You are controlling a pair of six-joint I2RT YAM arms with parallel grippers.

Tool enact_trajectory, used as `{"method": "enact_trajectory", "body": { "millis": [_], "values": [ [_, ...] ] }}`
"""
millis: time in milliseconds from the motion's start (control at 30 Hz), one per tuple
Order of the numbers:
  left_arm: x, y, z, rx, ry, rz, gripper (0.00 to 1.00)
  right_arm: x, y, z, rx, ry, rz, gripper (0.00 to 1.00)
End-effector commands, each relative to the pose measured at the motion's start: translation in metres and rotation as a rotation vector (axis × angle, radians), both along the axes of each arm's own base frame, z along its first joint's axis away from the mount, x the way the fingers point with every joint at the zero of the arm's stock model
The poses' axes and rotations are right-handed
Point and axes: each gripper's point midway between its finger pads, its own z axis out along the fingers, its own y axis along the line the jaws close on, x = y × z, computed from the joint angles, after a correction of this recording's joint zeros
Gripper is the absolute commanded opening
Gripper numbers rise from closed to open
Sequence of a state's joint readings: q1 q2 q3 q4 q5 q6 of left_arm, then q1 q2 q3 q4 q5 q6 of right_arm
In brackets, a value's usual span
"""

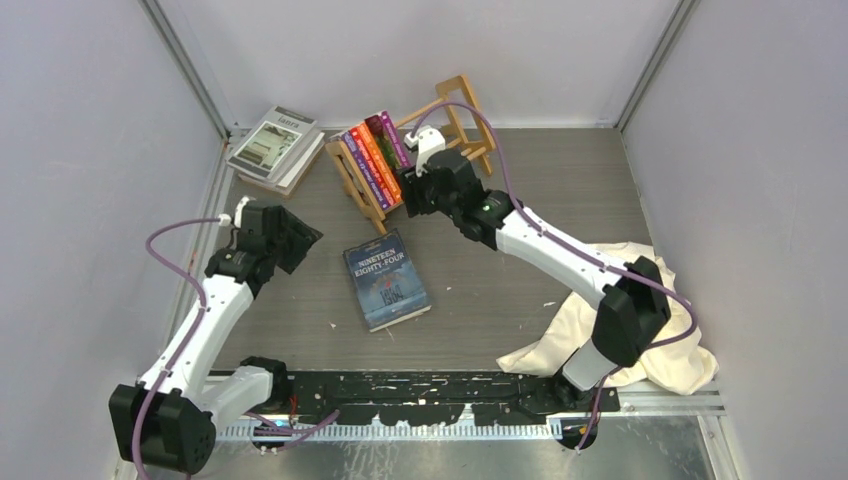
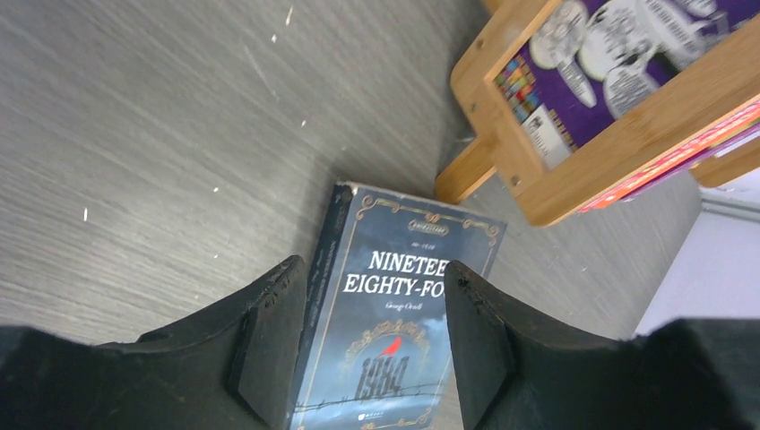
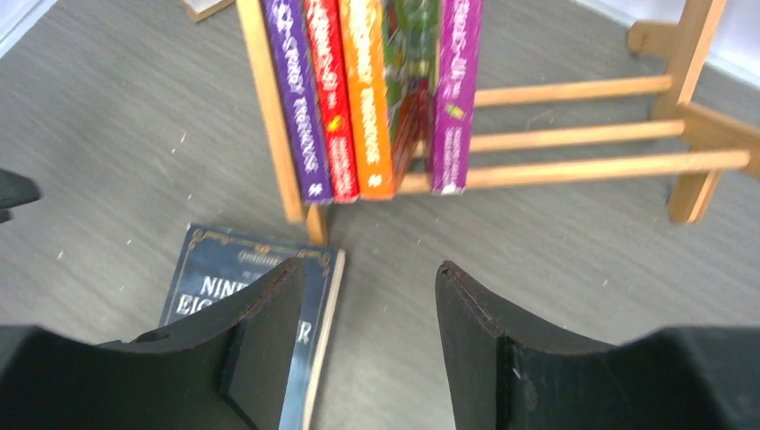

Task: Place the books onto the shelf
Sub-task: Adjust the book on the shelf, then pick up the book from the center of the board.

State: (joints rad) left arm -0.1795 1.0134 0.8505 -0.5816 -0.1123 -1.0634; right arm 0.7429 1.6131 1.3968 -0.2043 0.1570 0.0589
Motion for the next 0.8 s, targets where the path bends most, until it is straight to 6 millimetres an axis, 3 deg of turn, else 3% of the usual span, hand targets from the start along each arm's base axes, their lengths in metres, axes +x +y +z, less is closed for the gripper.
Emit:
{"method": "enact_trajectory", "body": {
  "millis": [0,133,333,767],
  "values": [
    [-0.003,-0.021,0.003,-0.093,-0.058,-0.056,0.58,-0.03,-0.009,0.009,0.074,0.019,-0.066,0.61],
    [-0.01,-0.033,-0.011,-0.124,-0.05,-0.087,0.58,-0.06,-0.005,-0.015,0.085,0.081,-0.058,0.62],
    [-0.018,-0.047,-0.026,-0.165,-0.034,-0.129,0.58,-0.09,-0.001,-0.043,0.154,0.18,-0.044,0.63],
    [-0.025,-0.059,-0.056,-0.24,0.014,-0.147,0.58,-0.124,0.009,-0.094,0.269,0.352,0.015,0.71]
  ]
}}
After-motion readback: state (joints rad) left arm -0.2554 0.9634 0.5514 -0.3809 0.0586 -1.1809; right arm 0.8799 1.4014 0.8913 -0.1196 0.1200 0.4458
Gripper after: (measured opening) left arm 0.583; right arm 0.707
